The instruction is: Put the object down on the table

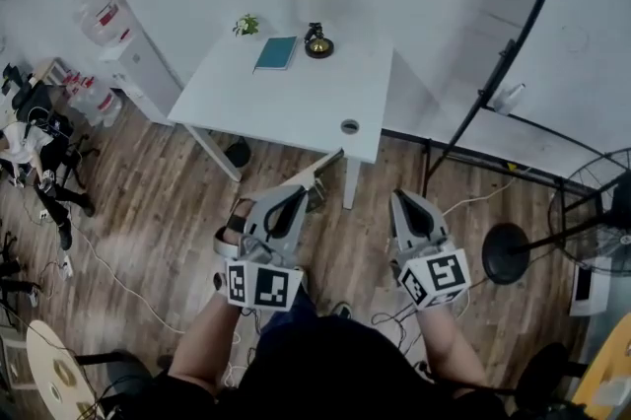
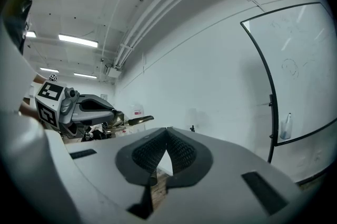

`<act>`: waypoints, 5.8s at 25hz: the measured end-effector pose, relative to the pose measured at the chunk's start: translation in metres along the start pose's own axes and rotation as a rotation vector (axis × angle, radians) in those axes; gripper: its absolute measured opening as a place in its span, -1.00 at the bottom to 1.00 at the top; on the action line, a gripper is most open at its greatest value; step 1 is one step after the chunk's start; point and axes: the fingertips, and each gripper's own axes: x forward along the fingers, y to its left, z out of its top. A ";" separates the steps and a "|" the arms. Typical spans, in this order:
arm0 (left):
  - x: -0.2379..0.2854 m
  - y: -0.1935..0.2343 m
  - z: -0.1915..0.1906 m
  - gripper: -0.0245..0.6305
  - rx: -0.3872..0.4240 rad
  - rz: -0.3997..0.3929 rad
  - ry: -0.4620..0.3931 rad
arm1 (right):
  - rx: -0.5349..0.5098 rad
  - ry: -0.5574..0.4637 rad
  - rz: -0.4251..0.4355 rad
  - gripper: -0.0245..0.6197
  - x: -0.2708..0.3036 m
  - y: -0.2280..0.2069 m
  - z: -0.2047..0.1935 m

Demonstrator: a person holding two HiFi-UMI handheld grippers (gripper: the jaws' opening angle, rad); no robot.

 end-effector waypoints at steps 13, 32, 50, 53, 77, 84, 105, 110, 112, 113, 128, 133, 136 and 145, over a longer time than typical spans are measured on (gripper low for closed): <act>0.049 0.054 -0.067 -0.89 -0.041 -0.032 -0.033 | -0.010 0.054 -0.050 -0.91 0.087 -0.002 -0.007; 0.145 0.143 -0.171 -0.89 -0.091 -0.159 -0.157 | -0.045 0.135 -0.198 -0.91 0.231 -0.005 -0.013; 0.265 0.157 -0.167 -0.89 -0.051 -0.109 -0.042 | -0.003 0.102 -0.061 -0.91 0.321 -0.122 -0.018; 0.292 0.161 -0.161 -0.89 -0.064 -0.092 -0.007 | 0.007 0.093 -0.030 -0.91 0.333 -0.151 -0.011; 0.433 0.154 -0.212 -0.89 -0.066 -0.180 0.062 | 0.032 0.134 -0.106 -0.91 0.381 -0.266 -0.031; 0.483 0.162 -0.267 -0.89 -0.049 -0.272 0.017 | -0.006 0.165 -0.239 -0.91 0.414 -0.275 -0.025; 0.597 0.082 -0.405 -0.89 -0.050 -0.589 0.044 | -0.010 0.354 -0.451 -0.91 0.443 -0.266 -0.079; 0.608 0.066 -0.418 -0.89 -0.016 -0.609 0.039 | -0.007 0.380 -0.480 -0.91 0.436 -0.263 -0.084; 0.613 0.061 -0.423 -0.89 -0.012 -0.613 0.043 | -0.007 0.387 -0.488 -0.91 0.433 -0.263 -0.085; 0.615 0.059 -0.424 -0.89 -0.011 -0.613 0.046 | -0.008 0.389 -0.492 -0.90 0.432 -0.264 -0.085; 0.620 0.030 -0.449 -0.89 0.094 -0.646 0.109 | -0.003 0.373 -0.435 -0.91 0.449 -0.260 -0.083; 0.617 0.024 -0.451 -0.88 0.063 -0.683 0.152 | 0.014 0.365 -0.417 -0.90 0.450 -0.264 -0.086; 0.612 0.019 -0.452 -0.83 0.016 -0.709 0.186 | 0.026 0.353 -0.403 -0.90 0.449 -0.265 -0.086; 0.579 0.032 -0.424 -0.44 -0.133 -0.683 0.240 | 0.041 0.318 -0.347 -0.90 0.445 -0.267 -0.083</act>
